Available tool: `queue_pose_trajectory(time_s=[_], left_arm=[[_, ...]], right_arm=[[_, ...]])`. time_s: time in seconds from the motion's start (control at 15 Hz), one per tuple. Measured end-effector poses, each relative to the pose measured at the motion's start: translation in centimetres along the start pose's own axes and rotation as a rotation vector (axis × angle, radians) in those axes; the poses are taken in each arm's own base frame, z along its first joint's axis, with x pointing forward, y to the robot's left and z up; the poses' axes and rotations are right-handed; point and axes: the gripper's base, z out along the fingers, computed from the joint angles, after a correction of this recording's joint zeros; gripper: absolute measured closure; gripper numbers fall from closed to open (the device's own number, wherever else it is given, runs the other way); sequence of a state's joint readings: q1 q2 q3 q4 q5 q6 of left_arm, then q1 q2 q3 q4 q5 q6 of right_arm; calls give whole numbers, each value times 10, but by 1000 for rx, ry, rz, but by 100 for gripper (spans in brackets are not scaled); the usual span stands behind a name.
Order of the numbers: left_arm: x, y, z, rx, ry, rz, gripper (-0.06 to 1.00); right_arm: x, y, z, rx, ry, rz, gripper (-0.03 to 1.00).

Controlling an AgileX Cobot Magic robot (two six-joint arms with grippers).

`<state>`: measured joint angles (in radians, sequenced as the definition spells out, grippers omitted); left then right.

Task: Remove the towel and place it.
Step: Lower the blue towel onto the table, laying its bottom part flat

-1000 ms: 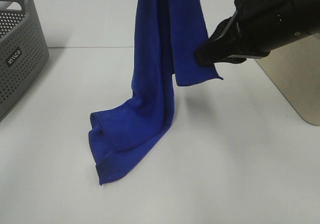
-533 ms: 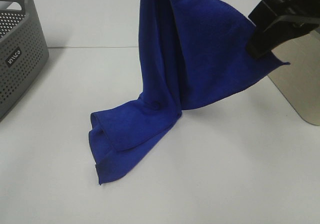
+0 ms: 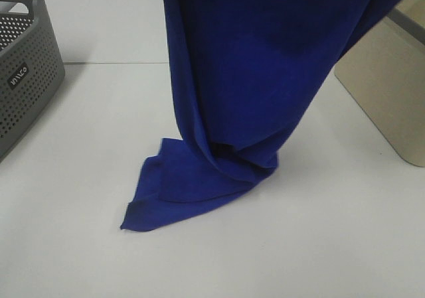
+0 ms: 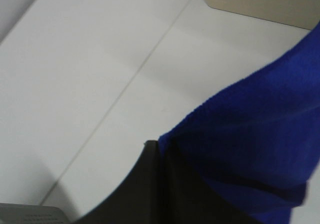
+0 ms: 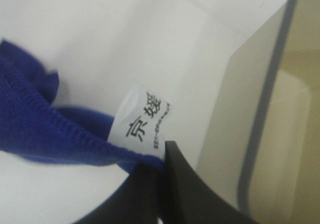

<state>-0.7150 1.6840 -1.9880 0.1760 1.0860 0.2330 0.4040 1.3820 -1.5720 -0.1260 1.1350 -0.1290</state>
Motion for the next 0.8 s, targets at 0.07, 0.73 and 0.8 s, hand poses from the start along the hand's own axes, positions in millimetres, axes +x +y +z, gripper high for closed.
queue_pose_trajectory(time_s=[0.07,0.73,0.8], left_arm=[[-3,5,-3,-47,-37,19,94],[-42,39,-67,-327,-367,114,94],[-43,40,-68,-350,-375,127,94]], right_arm=[[-14,-5,-14,30,-81,2,95],[-76,-12,-75,-10,-533,5,95],[-79,-12,-72,-6,-546,0,95]])
